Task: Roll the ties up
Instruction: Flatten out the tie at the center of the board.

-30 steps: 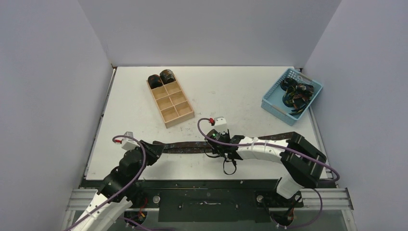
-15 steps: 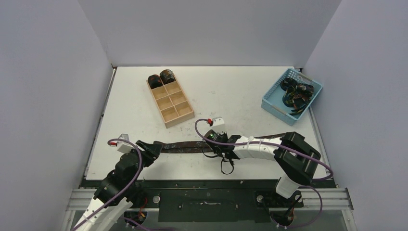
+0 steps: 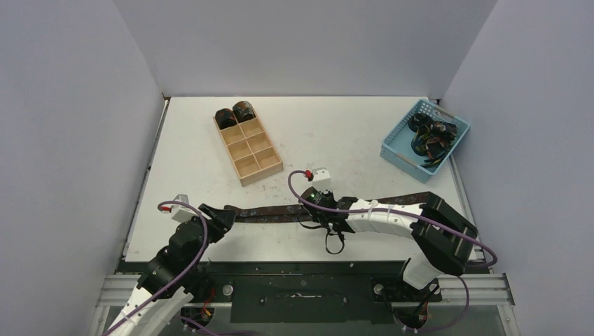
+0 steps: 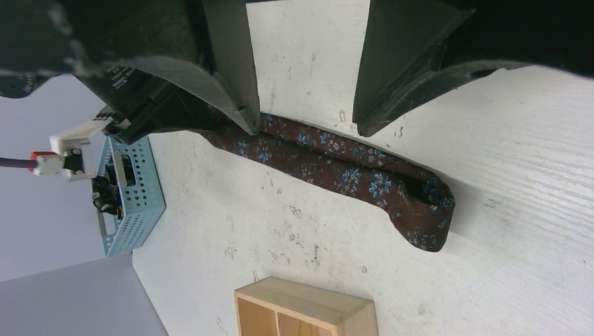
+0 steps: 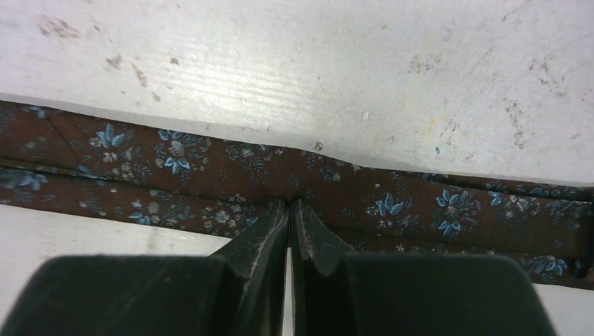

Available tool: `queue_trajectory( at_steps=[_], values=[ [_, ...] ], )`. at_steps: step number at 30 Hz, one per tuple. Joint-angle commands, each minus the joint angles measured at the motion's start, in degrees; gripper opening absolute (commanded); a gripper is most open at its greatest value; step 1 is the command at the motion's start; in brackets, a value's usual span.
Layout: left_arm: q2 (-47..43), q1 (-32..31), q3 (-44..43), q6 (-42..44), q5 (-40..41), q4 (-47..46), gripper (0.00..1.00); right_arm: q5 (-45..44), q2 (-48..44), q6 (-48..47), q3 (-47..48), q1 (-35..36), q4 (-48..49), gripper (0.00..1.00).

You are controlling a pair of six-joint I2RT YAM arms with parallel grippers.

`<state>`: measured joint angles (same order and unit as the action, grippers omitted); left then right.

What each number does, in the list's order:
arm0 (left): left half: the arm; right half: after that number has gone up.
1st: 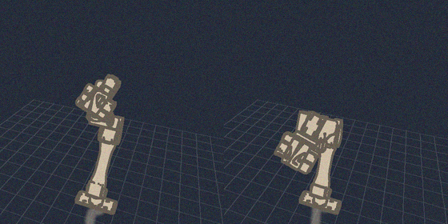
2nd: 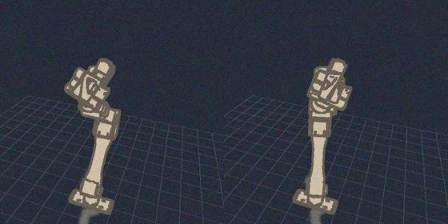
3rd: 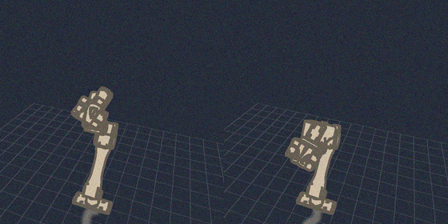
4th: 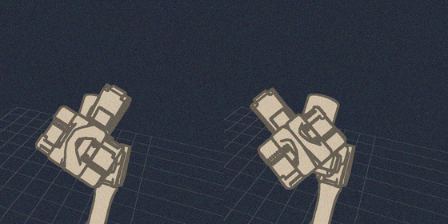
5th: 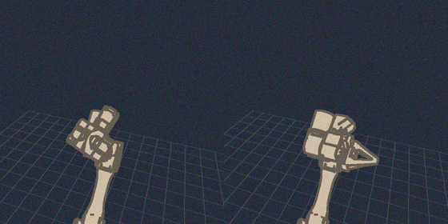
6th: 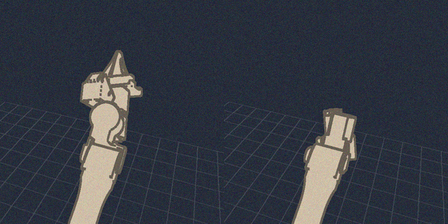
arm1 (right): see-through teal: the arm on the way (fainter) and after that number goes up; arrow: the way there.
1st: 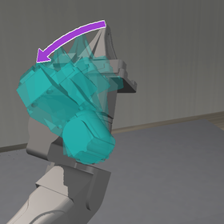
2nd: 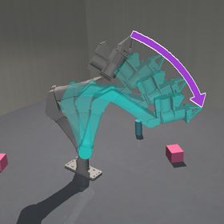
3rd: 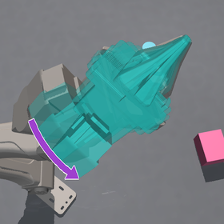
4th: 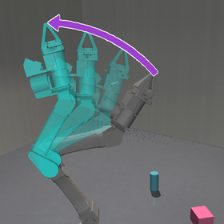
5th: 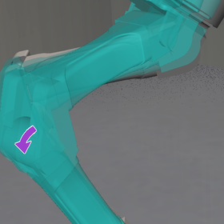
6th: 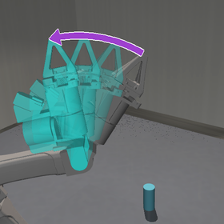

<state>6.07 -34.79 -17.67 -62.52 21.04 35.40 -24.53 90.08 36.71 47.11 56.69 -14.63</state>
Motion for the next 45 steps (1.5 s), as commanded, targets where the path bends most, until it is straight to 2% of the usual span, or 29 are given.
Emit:
queue_trajectory(
  at_steps=[1, 7, 16, 31, 36, 45],
  values=[
    [0.32, 0.24, -1.15, 0.65, 0.97, -0.50, 0.50, -0.59, -5.94, 1.02, 0.30, 0.84, -0.05, 0.05],
    [0.82, 0.32, -0.75, 0.41, 1.03, -0.60, 0.50, 0.77, -7.63, 2.94, -1.07, 2.23, -1.12, 0.05],
    [2.13, 0.29, -0.35, 0.08, 0.73, -0.86, 0.50, 2.07, -5.28, 4.51, -4.48, 2.31, 1.03, 0.05],
    [8.03, 0.33, -1.17, -0.39, 3.39, 0.26, 0.49, 1.46, -1.14, 1.93, -2.01, 2.14, 4.34, 0.05],
    [7.12, 0.33, -0.70, -1.12, 3.85, 0.54, 0.49, 0.76, -2.39, 0.57, -0.97, 2.47, 4.07, 0.05],
    [6.80, 0.33, -0.12, -1.53, 4.19, 0.11, 0.49, 2.68, 0.73, -0.42, -1.11, 0.46, 6.35, 0.05]
  ],
)
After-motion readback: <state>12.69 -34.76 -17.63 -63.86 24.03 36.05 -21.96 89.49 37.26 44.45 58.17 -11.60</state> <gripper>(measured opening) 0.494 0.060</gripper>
